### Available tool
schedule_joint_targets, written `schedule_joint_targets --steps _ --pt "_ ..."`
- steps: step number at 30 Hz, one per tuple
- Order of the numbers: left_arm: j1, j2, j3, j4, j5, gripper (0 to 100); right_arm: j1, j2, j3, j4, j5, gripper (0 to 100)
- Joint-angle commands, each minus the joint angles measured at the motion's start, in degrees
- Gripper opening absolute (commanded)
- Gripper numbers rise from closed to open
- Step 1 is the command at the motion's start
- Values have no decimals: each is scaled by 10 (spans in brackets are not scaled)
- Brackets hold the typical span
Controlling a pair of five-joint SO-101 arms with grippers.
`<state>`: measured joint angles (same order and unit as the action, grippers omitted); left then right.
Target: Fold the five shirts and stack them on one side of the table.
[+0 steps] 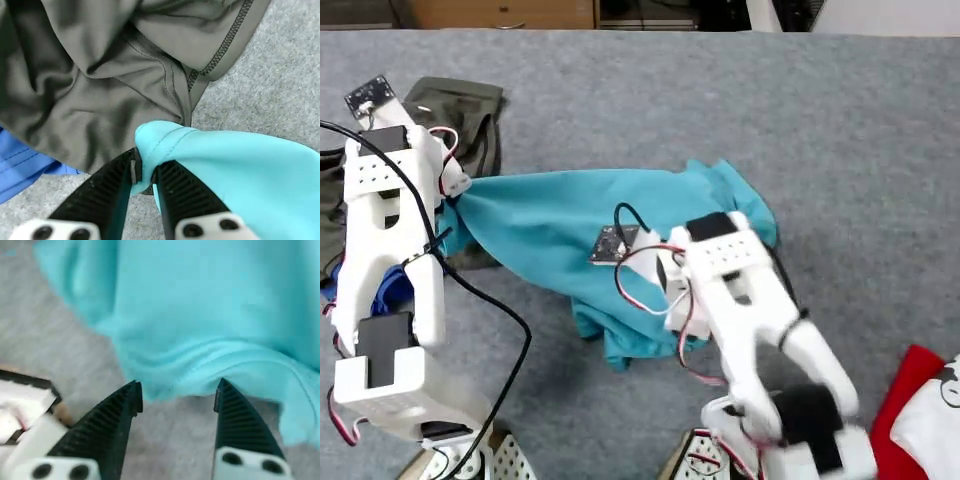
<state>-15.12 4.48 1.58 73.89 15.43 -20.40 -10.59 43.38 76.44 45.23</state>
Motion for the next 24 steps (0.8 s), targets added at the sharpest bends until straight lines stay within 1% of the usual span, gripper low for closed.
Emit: schedule_joint_targets --steps 1,3,4,5,7,9,14,19,21,22,24 --pt "-8 -10 -3 21 1 18 -5 94 -51 -47 -29 124" --pt "-8 -10 -3 32 0 18 8 142 -98 -53 -53 5" --pt "-8 -10 -2 34 0 18 17 164 -129 -52 -66 6" --pt "-8 -11 -2 40 0 18 29 181 -159 -49 -77 32" --pt "-8 -11 -2 50 -1 18 53 203 -217 -42 -91 31" --pt "-8 -11 4 54 -1 18 77 216 -275 -31 -91 3" --pt "-4 -11 50 48 -34 18 126 250 -400 -23 -89 5" --pt "-4 -11 69 47 -40 18 147 318 -503 -20 -90 6" --pt "-4 -11 69 47 -40 18 149 335 -531 2 -91 36" --pt "-4 -11 68 47 -40 18 148 335 -542 22 -91 70" --pt "-4 -11 66 47 -40 18 147 335 -560 55 -91 172"
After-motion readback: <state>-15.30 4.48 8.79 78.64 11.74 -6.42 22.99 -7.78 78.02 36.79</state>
